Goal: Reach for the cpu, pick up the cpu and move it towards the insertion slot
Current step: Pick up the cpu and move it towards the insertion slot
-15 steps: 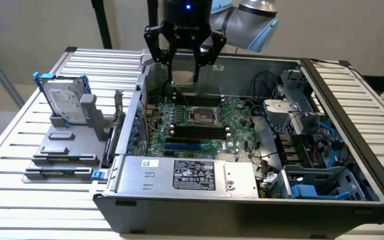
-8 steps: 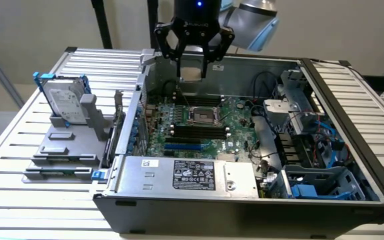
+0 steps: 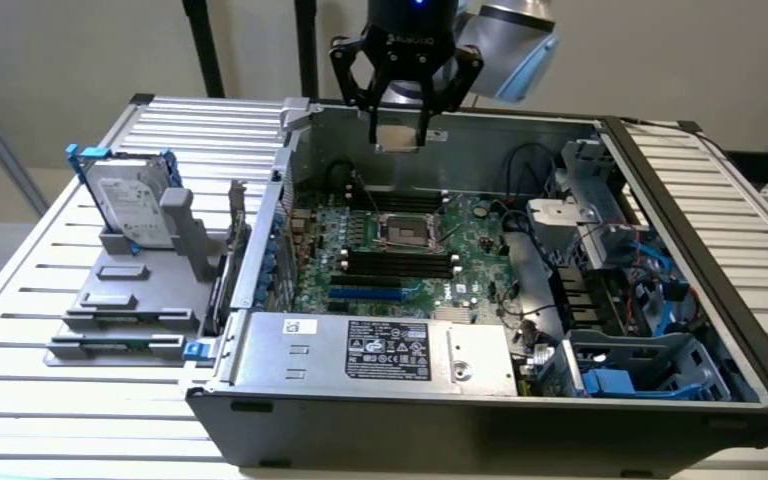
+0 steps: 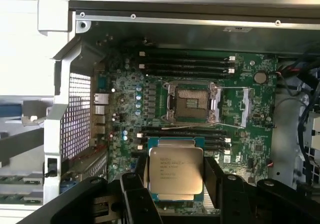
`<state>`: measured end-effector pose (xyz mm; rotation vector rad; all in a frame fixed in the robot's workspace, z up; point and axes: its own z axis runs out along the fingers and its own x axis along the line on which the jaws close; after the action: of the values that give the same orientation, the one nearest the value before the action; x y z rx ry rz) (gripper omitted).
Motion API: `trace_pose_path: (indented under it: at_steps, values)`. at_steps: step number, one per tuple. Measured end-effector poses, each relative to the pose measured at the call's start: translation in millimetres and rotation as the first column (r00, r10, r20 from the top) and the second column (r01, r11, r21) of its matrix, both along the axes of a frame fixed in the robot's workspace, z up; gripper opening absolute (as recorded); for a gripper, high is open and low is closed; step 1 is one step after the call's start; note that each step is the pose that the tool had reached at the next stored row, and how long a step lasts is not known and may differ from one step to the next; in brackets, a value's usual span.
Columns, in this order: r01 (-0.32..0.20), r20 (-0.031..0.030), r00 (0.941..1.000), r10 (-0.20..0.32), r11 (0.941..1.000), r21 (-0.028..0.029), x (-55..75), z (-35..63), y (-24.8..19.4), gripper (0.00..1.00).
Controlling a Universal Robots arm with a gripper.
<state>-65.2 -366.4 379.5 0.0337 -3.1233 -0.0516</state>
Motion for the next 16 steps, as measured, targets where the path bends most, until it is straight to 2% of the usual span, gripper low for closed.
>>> trace_pose_path:
  at_steps: [11, 16]
  values:
    - [0.0, 0.0001, 1.0, 0.0, 1.0, 0.0001, 18.1, -1.1, 19.8, 0.54]
    - [0.0, 0.0002, 1.0, 0.0, 1.0, 0.0005, 20.4, -4.1, 24.0, 0.54]
